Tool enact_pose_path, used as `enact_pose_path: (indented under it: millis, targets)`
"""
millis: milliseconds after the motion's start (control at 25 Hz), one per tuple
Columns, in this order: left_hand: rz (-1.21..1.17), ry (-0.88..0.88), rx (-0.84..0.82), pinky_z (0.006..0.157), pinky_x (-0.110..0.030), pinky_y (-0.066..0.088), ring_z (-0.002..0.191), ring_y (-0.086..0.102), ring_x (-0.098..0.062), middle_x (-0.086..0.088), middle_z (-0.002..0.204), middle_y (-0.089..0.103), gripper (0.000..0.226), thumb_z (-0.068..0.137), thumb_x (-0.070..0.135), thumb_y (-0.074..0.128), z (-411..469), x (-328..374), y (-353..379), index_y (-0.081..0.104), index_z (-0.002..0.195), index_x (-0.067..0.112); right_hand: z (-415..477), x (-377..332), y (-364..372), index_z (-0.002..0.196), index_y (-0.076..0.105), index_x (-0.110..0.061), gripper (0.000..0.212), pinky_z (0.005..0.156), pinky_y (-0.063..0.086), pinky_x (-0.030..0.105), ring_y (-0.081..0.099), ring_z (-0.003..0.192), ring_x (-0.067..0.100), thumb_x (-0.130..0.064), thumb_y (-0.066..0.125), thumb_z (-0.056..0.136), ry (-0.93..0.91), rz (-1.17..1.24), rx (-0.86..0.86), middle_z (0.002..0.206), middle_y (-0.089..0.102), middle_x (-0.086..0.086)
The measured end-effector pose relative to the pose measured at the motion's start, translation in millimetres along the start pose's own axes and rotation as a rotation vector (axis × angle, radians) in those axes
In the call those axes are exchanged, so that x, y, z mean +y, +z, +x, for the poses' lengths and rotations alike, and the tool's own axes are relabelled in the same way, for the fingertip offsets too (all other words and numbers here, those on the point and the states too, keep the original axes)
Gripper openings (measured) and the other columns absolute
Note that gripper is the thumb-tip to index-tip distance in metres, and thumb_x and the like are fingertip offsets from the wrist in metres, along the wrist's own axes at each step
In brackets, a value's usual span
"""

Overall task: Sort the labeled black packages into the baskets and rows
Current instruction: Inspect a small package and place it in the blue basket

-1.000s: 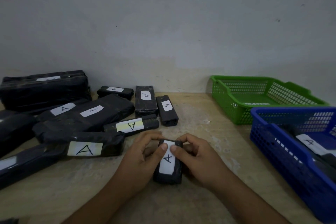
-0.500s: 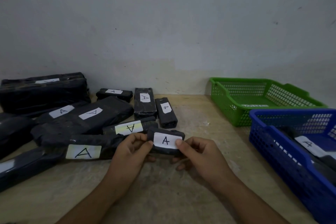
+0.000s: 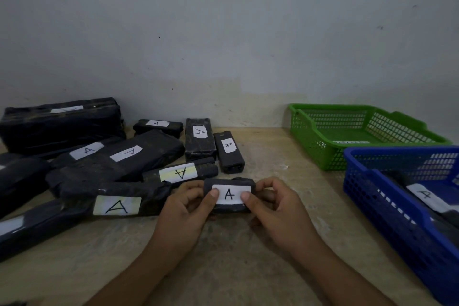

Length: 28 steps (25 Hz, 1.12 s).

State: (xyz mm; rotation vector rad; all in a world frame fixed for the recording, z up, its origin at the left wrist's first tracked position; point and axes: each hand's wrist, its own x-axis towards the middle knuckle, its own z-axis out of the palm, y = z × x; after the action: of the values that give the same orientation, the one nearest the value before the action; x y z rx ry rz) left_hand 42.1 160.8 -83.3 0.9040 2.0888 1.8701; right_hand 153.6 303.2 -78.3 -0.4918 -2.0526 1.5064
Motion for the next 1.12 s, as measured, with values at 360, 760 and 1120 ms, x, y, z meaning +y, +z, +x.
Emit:
enact_pose_path:
  millis: [360, 760, 1120]
  targets:
    - [-0.147, -0.083, 0.080, 0.068, -0.013, 0.054, 0.088, 0.068, -0.001, 0.006, 0.092, 0.074, 0.015, 0.082, 0.018, 0.071, 1.9, -3.1, 0.9, 0.063, 0.094, 0.013, 5.1, 4.9, -1.9, 0.099, 0.076, -0.016, 0.013, 0.065, 0.048, 0.013, 0.066, 0.070, -0.002, -0.021, 0.067, 0.090, -0.019, -0.040, 0.000, 0.085, 0.077, -0.005]
    - [-0.080, -0.031, -0.009, 0.064, -0.003, 0.047, 0.081, 0.065, 0.011, 0.023, 0.087, 0.072, 0.012, 0.086, 0.017, 0.066, -2.7, 4.6, 0.6, 0.072, 0.096, 0.019, 4.4, 1.5, -4.3, 0.077, 0.063, -0.018, 0.020, 0.053, 0.048, 0.029, 0.055, 0.056, 0.009, -0.030, 0.062, 0.093, -0.030, -0.059, -0.013, 0.063, 0.061, -0.006]
    - [-0.125, -0.046, 0.006, 0.068, -0.011, 0.053, 0.087, 0.064, 0.009, 0.007, 0.102, 0.067, 0.021, 0.088, 0.016, 0.063, -0.2, 1.6, 0.8, 0.060, 0.108, 0.023, 3.7, 2.0, -3.2, 0.112, 0.053, -0.033, 0.026, 0.060, 0.050, 0.020, 0.069, 0.075, 0.006, -0.033, 0.066, 0.090, 0.037, 0.058, -0.071, 0.096, 0.074, 0.004]
